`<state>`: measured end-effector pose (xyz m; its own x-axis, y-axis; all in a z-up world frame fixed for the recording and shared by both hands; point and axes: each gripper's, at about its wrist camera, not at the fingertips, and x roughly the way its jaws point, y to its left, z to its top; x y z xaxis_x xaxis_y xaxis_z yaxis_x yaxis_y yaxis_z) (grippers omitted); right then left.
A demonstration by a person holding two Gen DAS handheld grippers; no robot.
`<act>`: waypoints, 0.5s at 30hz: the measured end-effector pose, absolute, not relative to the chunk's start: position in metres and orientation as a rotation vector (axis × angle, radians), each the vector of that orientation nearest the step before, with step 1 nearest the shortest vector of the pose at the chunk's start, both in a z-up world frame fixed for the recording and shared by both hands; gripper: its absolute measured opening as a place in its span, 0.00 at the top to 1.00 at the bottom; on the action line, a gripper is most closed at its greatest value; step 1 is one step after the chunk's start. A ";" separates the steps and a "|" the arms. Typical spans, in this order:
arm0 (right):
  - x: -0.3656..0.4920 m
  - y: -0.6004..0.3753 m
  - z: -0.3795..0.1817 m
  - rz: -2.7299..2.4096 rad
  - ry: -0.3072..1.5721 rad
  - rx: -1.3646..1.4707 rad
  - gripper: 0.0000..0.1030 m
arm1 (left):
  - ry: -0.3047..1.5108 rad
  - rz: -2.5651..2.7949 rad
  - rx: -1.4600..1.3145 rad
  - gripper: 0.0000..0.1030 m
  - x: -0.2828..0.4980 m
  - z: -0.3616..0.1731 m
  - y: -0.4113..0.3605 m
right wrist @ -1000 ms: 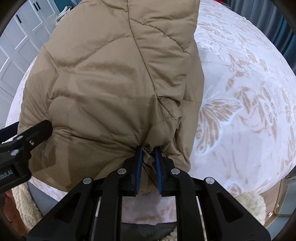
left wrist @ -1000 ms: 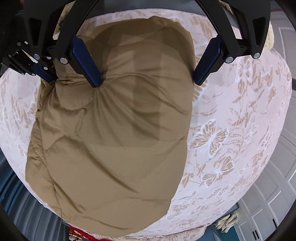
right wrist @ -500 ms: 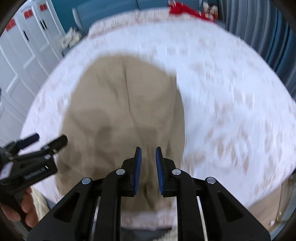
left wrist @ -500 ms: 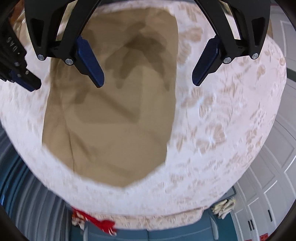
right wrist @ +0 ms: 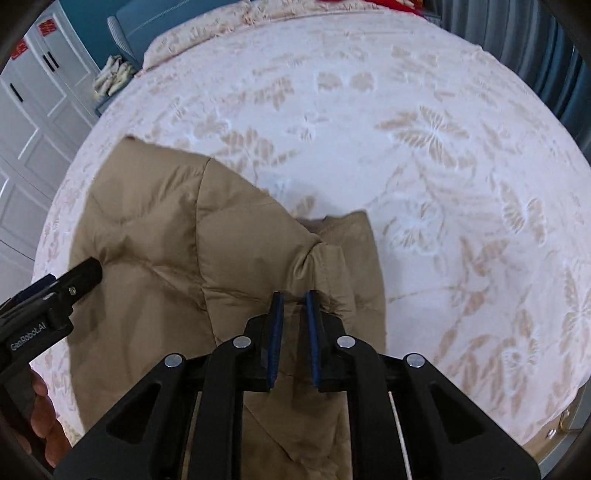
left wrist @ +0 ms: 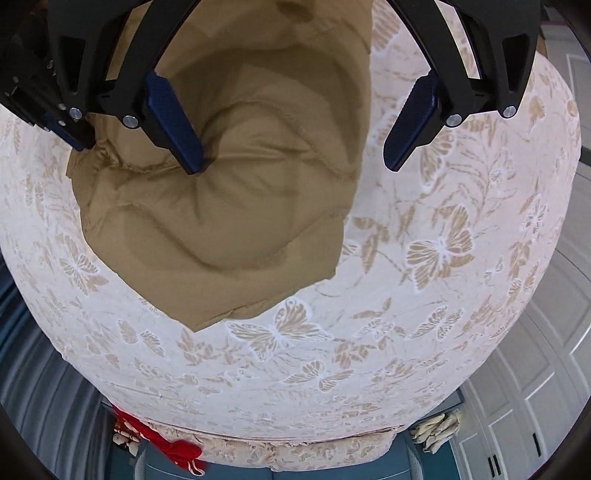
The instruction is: Fold large clothes
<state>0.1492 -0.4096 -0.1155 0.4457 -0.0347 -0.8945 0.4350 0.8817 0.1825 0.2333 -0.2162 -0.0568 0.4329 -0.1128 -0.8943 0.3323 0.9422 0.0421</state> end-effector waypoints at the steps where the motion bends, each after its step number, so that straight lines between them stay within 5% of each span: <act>1: 0.151 -0.409 -0.121 -0.302 1.084 0.419 0.90 | 1.084 -0.278 0.232 0.05 0.233 -0.060 -0.218; 15: 0.164 -0.396 -0.157 -0.326 1.122 0.363 0.90 | 1.086 -0.263 0.245 0.05 0.237 -0.095 -0.229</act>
